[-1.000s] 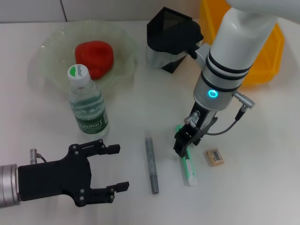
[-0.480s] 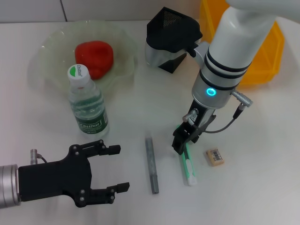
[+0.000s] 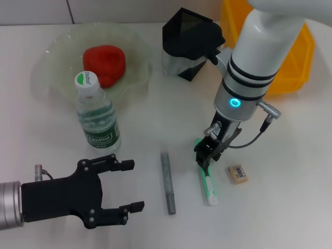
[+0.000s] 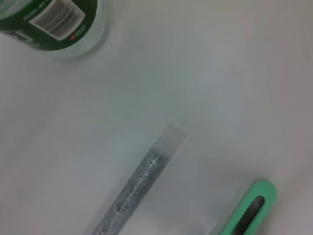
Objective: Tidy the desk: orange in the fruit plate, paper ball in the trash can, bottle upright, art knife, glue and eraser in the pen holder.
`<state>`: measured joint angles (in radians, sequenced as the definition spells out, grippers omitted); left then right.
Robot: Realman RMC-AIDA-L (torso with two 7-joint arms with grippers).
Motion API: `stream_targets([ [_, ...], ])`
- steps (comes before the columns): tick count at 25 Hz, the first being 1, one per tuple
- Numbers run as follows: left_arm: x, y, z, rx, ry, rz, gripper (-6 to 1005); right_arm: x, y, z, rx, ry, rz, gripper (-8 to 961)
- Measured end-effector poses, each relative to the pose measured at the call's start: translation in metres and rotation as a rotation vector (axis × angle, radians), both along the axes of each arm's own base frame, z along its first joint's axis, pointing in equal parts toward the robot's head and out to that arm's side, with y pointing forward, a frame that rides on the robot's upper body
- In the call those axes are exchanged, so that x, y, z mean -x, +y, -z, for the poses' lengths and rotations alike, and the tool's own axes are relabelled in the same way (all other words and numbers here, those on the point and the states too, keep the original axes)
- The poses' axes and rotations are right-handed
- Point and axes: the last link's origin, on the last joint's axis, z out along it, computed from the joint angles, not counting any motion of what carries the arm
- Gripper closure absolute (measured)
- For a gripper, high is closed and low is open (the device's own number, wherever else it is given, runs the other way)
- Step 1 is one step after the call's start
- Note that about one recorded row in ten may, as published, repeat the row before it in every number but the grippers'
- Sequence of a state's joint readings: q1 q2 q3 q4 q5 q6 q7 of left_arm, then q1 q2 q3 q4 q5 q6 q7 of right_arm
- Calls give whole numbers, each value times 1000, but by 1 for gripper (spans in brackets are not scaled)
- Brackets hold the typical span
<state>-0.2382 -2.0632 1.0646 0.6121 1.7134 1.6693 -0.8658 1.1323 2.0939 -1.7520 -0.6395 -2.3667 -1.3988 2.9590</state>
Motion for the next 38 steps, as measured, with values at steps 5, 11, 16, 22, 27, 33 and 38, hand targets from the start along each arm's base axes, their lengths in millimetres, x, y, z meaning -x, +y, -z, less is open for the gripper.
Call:
stream_targets([
  [5, -1, 1, 0, 0, 0, 3, 221, 1, -1, 1, 3, 7, 5, 638],
  [11, -2, 2, 0, 1, -2, 10, 225, 4, -2, 2, 8, 25, 8, 637],
  [16, -3, 3, 0, 1, -2, 14, 228, 2, -1, 2, 4, 20, 15, 636],
  [22, -4, 4, 1, -5, 0, 26, 232, 1, 0, 2, 0, 18, 18, 636],
  [27, -4, 4, 1, -1, -2, 21, 249, -2, 0, 2, -5, 13, 25, 636],
  [33, -4, 4, 1, 6, -2, 17, 320, 2, 0, 3, -2, 28, 27, 635],
  [38, -4, 4, 2, 11, 2, 18, 324, 6, 0, 4, -2, 47, 26, 635],
])
